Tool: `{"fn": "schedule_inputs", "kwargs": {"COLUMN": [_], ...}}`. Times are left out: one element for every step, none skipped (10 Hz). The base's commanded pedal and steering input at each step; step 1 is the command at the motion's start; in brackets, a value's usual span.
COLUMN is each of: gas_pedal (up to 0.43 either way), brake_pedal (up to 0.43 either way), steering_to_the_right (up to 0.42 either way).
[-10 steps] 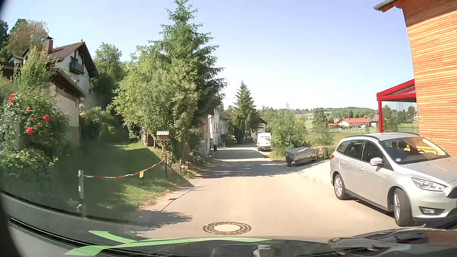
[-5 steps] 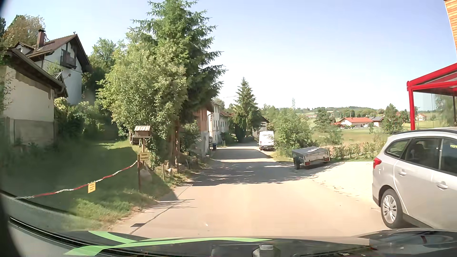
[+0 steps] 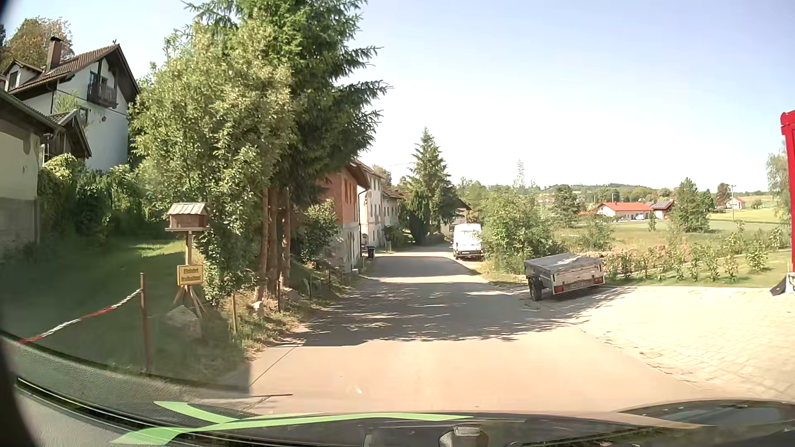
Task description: Follow the waypoints while adhering to traffic rules and regulations
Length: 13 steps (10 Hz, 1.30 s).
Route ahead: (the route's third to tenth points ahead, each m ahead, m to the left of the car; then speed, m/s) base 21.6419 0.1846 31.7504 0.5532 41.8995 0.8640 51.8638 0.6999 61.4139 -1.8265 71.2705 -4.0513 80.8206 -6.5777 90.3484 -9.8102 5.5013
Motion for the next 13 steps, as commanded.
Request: {"fn": "schedule_inputs", "kwargs": {"gas_pedal": [0.059, 0.059, 0.059, 0.067, 0.067, 0.067, 0.067, 0.067, 0.067, 0.067, 0.067, 0.067, 0.067], "brake_pedal": [0.0, 0.0, 0.0, 0.0, 0.0, 0.0, 0.0, 0.0, 0.0, 0.0, 0.0, 0.0, 0.0], "steering_to_the_right": [-0.015, -0.017, -0.017, -0.017, -0.017, -0.017, -0.017, -0.016, -0.017, -0.017, -0.016, -0.014, -0.014]}}
